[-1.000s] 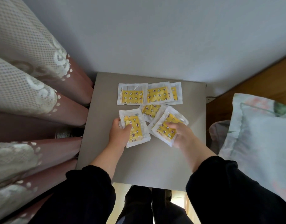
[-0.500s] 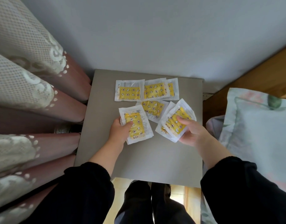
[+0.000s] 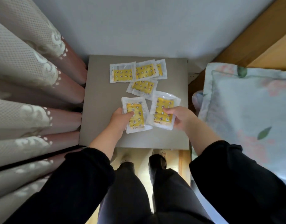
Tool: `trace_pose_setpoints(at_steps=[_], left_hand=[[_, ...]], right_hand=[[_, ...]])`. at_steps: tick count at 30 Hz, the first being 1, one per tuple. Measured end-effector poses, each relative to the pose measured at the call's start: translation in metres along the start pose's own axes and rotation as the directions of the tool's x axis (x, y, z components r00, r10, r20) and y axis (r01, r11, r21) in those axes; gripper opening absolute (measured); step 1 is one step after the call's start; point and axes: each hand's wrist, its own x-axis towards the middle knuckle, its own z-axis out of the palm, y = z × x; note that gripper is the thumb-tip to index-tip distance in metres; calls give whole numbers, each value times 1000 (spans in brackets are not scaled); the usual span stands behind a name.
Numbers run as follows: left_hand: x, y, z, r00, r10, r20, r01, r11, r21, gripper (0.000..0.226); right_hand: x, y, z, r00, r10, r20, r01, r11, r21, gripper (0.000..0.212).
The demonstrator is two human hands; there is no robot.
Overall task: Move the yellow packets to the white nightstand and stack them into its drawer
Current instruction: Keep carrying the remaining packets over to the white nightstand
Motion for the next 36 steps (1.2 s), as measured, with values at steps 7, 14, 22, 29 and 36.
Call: trace_pose_setpoints(at_steps=[7, 14, 22, 29, 36], left_hand=[[-52, -32, -21, 985, 94, 145, -127, 962, 242, 10], [-102, -84, -41, 944, 76, 321, -243, 818, 522, 10], [-170, -148, -25, 868, -45, 494, -358, 632, 687, 13], [-252, -212, 16, 722, -146, 676, -586, 389, 711, 21], [-354, -330, 42, 584, -291, 757, -758, 137, 638, 32]], right_hand=[[-52, 82, 4, 974, -114, -195, 113, 993, -17, 31], [-92, 212, 6, 940, -20, -340, 83, 982, 172, 37], [-170, 330, -33, 864, 100, -493, 153, 881, 448, 44], [-244, 436, -66, 756, 132, -642, 354, 742, 569, 30], [-324, 591, -84, 679, 217, -702, 497, 568, 656, 31]])
